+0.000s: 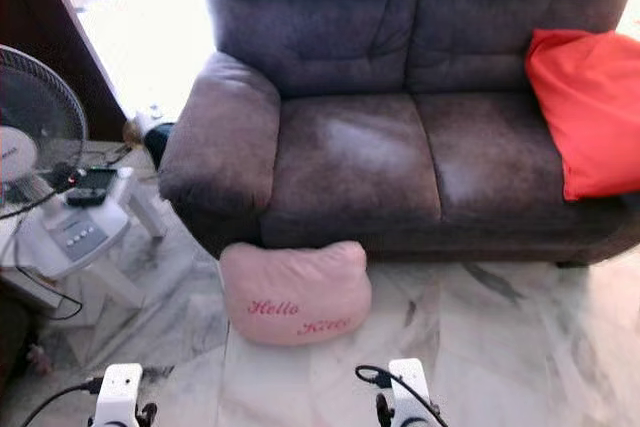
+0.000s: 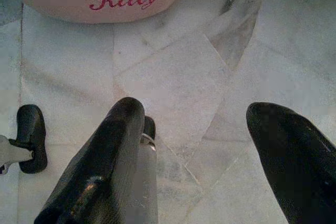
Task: Move the pillow to the sofa from floor
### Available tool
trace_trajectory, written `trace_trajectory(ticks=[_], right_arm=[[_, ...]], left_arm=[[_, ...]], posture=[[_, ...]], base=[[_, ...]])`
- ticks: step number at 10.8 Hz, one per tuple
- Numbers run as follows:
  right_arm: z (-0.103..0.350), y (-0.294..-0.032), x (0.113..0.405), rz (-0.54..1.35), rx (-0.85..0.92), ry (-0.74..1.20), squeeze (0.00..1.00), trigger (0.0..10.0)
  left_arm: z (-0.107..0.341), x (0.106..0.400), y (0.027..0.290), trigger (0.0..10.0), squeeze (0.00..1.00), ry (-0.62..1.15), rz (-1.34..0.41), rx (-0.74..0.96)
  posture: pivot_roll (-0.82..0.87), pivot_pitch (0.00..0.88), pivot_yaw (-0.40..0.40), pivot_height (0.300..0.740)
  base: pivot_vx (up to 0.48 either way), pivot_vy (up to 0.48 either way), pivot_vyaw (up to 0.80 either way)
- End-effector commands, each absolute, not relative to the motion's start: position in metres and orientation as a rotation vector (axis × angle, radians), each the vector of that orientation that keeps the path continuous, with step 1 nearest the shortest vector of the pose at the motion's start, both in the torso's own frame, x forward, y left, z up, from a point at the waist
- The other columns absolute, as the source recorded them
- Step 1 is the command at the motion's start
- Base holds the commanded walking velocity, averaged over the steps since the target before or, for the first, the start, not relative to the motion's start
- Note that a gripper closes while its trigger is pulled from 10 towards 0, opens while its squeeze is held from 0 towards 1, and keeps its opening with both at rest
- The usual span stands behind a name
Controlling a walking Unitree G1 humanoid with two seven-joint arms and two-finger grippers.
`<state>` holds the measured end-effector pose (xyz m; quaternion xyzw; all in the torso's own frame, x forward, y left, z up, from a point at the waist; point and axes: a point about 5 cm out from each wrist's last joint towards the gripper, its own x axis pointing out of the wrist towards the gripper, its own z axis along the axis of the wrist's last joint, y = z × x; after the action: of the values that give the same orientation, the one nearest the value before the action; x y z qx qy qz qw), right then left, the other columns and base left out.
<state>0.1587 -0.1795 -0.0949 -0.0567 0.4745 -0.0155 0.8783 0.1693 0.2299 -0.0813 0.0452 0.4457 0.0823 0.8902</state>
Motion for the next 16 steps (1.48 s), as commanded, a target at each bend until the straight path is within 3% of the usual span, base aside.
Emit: trace_trajectory(ticks=[1,3,13,16], right_arm=[[-0.0947,-0.1783,0.1592,-0.041,-0.105,0.983,0.0,10.0],[-0.0951,-0.1807,0.1573,-0.031,-0.132,0.983,0.0,10.0],[-0.095,-0.1796,0.1587,-0.045,-0.113,0.991,0.0,10.0],[-0.0955,-0.1801,0.1572,-0.043,-0.113,0.991,0.0,10.0]], left_arm=[[-0.0829,0.1645,0.2331,10.0,0.0,0.944,0.181,0.088],[-0.0828,0.165,0.2328,10.0,0.0,0.944,0.181,0.084],[-0.0828,0.1646,0.2334,10.0,0.0,0.945,0.179,0.085],[-0.0816,0.1674,0.2331,10.0,0.0,0.937,0.177,0.083]], posture=[[0.03,0.09,-0.002,0.74],[0.03,0.09,-0.002,0.74],[0.03,0.096,-0.003,0.74],[0.03,0.098,-0.004,0.74]], base=[[0.281,0.0,0.0],[0.283,0.0,0.72],[0.28,0.0,0.0],[0.0,0.0,0.0]])
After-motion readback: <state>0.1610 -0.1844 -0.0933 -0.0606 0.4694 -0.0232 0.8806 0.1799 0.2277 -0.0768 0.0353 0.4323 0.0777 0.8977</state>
